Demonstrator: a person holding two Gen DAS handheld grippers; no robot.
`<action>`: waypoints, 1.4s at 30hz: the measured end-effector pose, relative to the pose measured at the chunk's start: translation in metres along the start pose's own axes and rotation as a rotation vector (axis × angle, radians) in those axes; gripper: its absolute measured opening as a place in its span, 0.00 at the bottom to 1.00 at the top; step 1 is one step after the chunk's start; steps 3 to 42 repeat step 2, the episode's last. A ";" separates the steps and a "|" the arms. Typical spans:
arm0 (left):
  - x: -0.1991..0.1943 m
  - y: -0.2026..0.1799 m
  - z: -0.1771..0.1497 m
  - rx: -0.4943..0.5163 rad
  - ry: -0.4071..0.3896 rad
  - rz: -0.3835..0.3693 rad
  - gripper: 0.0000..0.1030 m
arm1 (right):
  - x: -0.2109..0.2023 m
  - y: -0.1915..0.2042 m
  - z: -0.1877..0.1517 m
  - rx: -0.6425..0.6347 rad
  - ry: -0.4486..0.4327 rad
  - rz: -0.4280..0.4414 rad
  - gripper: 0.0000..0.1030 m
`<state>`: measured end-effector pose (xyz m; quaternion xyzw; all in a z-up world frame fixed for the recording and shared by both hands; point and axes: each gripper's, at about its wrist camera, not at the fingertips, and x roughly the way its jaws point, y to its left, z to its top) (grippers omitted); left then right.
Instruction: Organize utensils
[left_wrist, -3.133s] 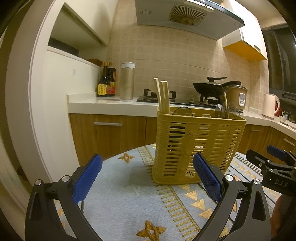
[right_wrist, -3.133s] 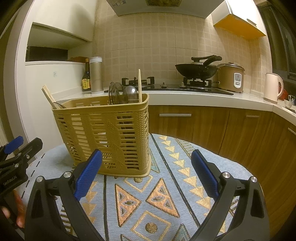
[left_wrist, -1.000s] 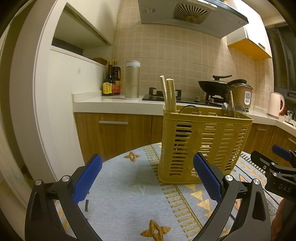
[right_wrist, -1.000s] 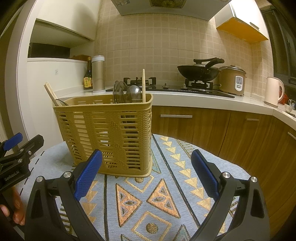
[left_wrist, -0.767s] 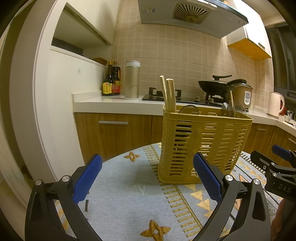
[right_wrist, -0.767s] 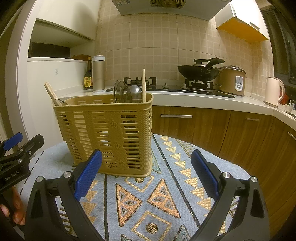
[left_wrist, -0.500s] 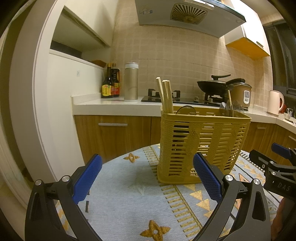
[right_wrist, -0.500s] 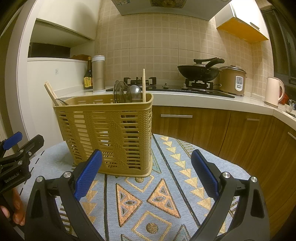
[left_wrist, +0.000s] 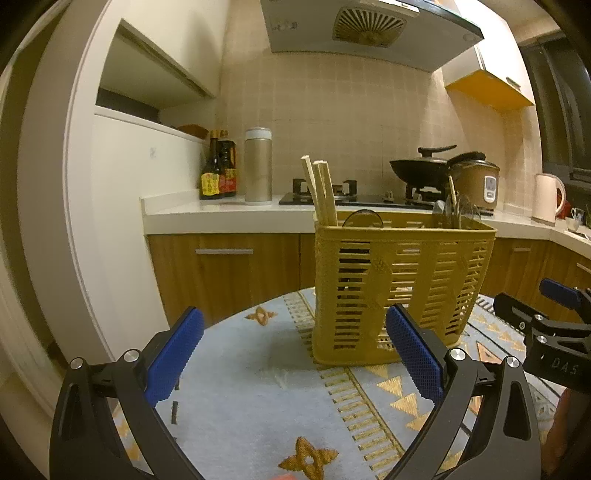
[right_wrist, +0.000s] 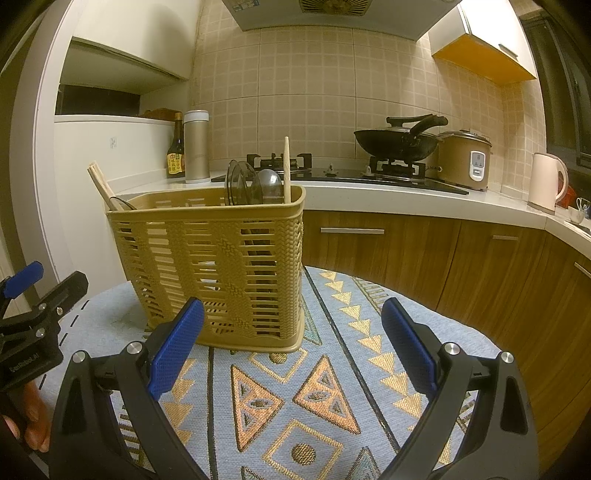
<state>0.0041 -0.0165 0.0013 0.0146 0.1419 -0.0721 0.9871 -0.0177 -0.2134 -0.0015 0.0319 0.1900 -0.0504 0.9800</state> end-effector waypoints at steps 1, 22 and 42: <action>0.002 0.001 0.001 -0.002 0.004 0.006 0.93 | 0.000 0.000 0.000 -0.001 0.000 0.000 0.90; 0.002 0.001 0.001 -0.005 0.005 0.004 0.93 | 0.000 0.000 0.000 -0.001 0.000 0.001 0.90; 0.002 0.001 0.001 -0.005 0.005 0.004 0.93 | 0.000 0.000 0.000 -0.001 0.000 0.001 0.90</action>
